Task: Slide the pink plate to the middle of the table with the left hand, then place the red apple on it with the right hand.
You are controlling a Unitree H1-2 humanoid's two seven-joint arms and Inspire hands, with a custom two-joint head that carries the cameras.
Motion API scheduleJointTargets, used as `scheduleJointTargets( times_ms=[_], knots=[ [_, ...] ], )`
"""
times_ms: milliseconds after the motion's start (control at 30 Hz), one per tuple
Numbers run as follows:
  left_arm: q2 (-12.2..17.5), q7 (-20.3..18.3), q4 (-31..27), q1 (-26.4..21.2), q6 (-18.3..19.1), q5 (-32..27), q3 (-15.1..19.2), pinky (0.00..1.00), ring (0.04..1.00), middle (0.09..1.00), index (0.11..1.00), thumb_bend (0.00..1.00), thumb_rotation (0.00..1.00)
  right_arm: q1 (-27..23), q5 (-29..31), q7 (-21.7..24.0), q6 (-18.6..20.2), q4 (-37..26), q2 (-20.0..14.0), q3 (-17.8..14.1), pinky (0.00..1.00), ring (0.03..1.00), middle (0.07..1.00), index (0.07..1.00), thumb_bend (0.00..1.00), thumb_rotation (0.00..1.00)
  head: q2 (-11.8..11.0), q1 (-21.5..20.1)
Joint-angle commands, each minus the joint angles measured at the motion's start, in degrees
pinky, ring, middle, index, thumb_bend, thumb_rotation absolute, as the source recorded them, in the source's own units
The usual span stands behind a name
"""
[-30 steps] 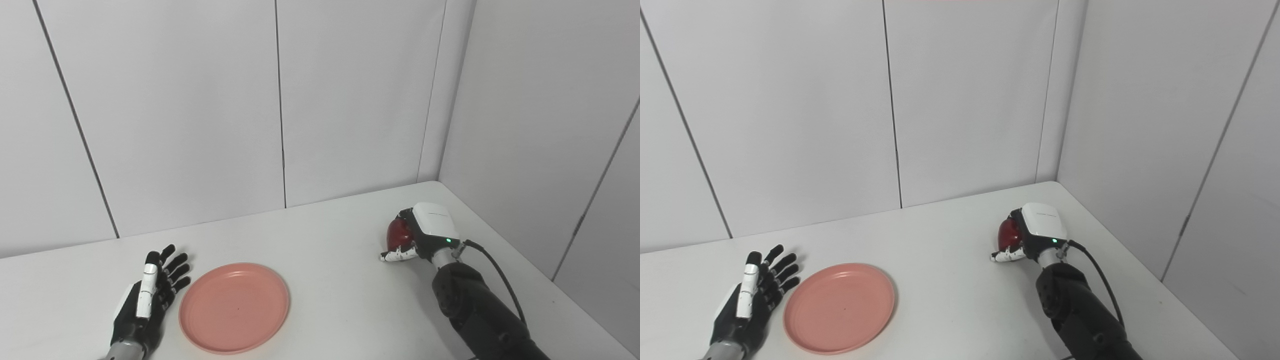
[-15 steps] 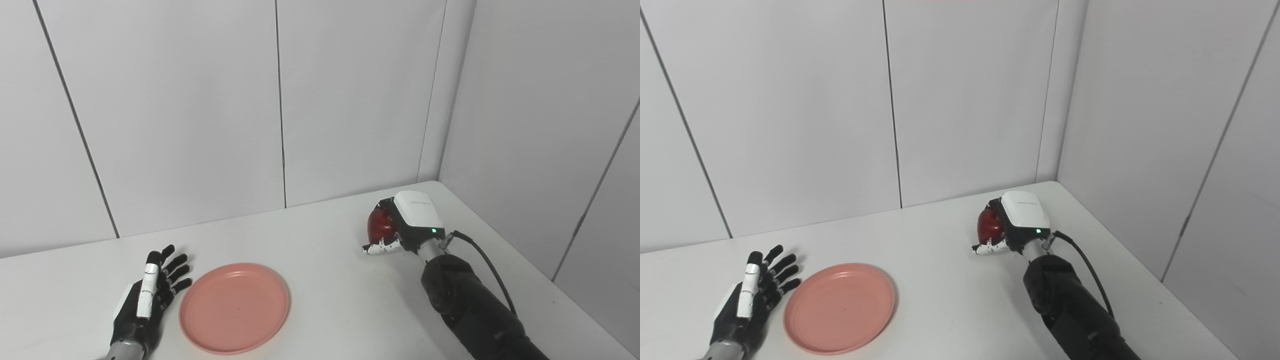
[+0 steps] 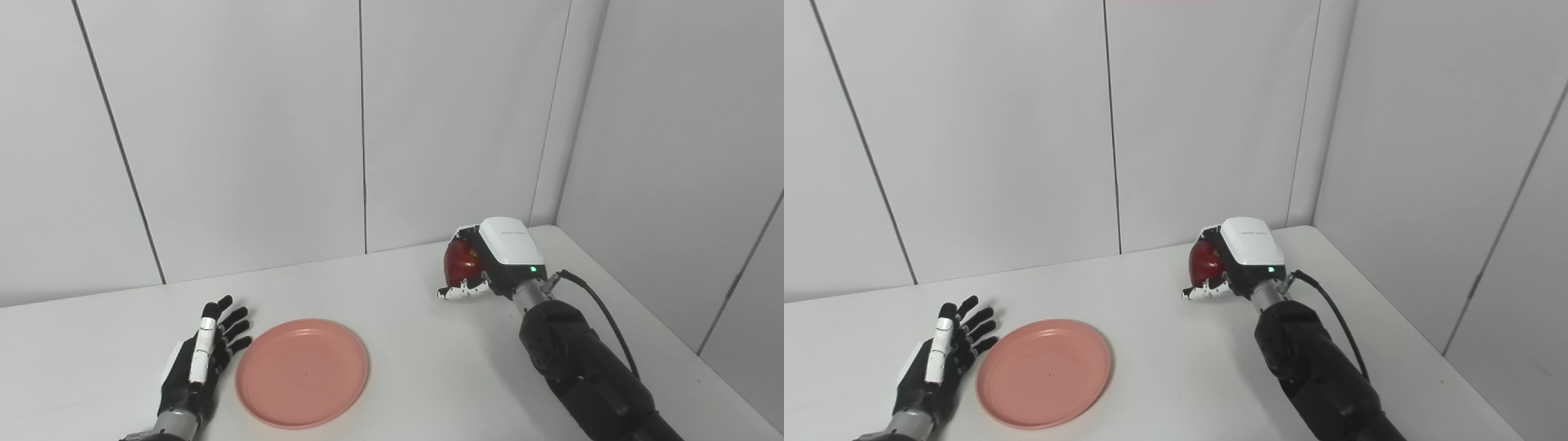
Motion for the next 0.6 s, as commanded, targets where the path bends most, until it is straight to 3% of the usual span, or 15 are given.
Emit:
scheduleJointTargets(
  times_ms=[0, 567],
  knots=[
    [-0.88, -0.21, 1.79, 1.20, 3.67, 1.08, -1.06, 0.83, 0.885, 0.874, 0.906, 0.77, 0.98, -3.71, -0.16, -0.81, -2.12, -2.29, -0.40, -0.77, 0.12, 0.170, 0.260, 0.488, 0.51, 0.16, 0.10, 0.58],
    [-3.55, 1.85, 3.95, 0.98, 1.63, 2.39, -1.65, 0.80, 0.879, 0.871, 0.906, 0.80, 1.00, -5.96, -0.03, 3.87, -3.52, -6.21, 0.58, 0.22, 0.13, 0.191, 0.290, 0.491, 0.50, 0.16, 0.56, 8.98]
  ],
)
